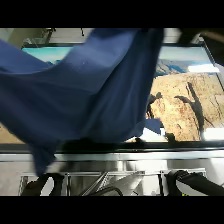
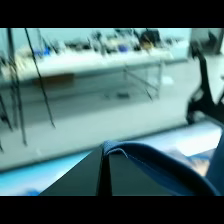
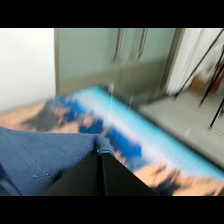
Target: Fold the shirts.
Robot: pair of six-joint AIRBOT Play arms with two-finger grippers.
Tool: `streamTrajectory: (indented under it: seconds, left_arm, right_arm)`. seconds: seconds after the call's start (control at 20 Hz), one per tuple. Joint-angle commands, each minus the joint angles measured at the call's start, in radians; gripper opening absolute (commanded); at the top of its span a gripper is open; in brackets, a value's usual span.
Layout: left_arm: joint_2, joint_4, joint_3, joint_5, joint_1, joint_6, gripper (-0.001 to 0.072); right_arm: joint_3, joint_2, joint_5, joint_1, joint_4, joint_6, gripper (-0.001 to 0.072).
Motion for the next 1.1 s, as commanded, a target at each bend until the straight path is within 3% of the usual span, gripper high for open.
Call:
streamTrajectory:
  seconds: [0.0, 0.25, 0.45, 0.55, 0.65, 0.85, 1.05]
  left_arm:
    - [-0.162, 0.037, -0.141, -0.061, -0.148, 0.029, 0.0014]
    - [-0.467, 0.324, -0.341, 0.018, -0.275, 0.047, 0.0014]
    - [-0.673, 0.337, -0.357, 0.058, -0.241, 0.044, 0.0015]
    - [-0.751, 0.337, -0.357, 0.046, -0.217, 0.043, 0.0015]
    - [-0.806, 0.337, -0.357, 0.022, -0.193, 0.043, 0.0014]
    - [-0.837, 0.336, -0.357, -0.002, -0.129, 0.044, 0.0014]
    - [-0.832, 0.336, -0.357, -0.026, -0.077, 0.044, 0.0014]
  right_arm:
    - [0.009, -0.238, 0.145, 0.000, -0.029, 0.029, 0.0021]
    - [0.006, -0.570, 0.098, -0.001, -0.137, 0.100, 0.0021]
    - [0.007, -0.735, 0.001, -0.005, -0.150, 0.210, 0.0037]
    - [0.007, -0.749, 0.017, -0.014, -0.167, 0.266, 0.0315]
    - [0.009, -0.716, 0.114, -0.056, -0.216, 0.314, 0.0322]
    - [-0.019, -0.625, 0.494, -0.203, -0.290, 0.441, 0.0322]
    - [-0.290, -0.446, 0.534, -0.287, -0.291, 0.501, 0.0321]
